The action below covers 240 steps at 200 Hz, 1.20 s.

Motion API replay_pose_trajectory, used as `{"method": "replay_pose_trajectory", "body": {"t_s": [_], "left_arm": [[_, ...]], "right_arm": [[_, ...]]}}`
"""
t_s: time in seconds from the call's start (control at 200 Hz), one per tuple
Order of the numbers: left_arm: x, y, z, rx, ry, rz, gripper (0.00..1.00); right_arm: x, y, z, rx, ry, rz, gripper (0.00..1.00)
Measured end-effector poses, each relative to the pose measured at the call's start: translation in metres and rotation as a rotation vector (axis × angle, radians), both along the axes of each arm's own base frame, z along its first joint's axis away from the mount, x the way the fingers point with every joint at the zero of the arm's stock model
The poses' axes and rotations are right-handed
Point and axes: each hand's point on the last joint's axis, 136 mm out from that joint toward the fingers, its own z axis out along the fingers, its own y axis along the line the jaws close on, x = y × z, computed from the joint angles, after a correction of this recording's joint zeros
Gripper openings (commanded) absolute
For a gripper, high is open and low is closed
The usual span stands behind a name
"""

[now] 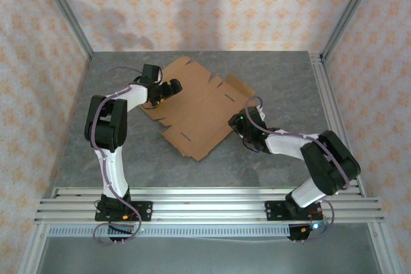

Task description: Fold the paper box

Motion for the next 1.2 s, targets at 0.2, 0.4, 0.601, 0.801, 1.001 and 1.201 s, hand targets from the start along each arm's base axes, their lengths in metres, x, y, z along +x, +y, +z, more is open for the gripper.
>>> {"method": "replay_pose_trajectory", "body": {"t_s": [0.2, 0.4, 0.601, 0.801, 1.001, 1.201], "left_arm": [[-0.006, 0.001, 0.0, -0.006, -0.008, 0.009, 1.0], [-0.034, 0.005, -0.002, 0.001, 0.011, 0.019, 1.0], [-0.081, 0.004, -0.003, -0.018, 0.05, 0.016, 1.0], [-0.119, -0.022, -0.004, -0.046, 0.071, -0.053, 1.0], [-0.14, -0.037, 0.008, -0.039, 0.082, -0.115, 1.0], [-0.102, -0.021, 0.051, 0.034, -0.032, -0.11, 0.99]], "right_arm": [[0.015, 0.014, -0.011, 0.026, 0.01, 0.007, 0.21], [0.043, 0.011, -0.005, -0.01, -0.003, 0.017, 0.07], [0.091, 0.001, 0.009, -0.104, 0.014, 0.163, 0.08], [0.143, 0.008, 0.019, -0.23, 0.015, 0.364, 0.13], [0.156, 0.011, 0.037, -0.289, -0.049, 0.44, 0.62], [0.114, -0.009, 0.041, -0.3, -0.092, 0.404, 0.68]]}}
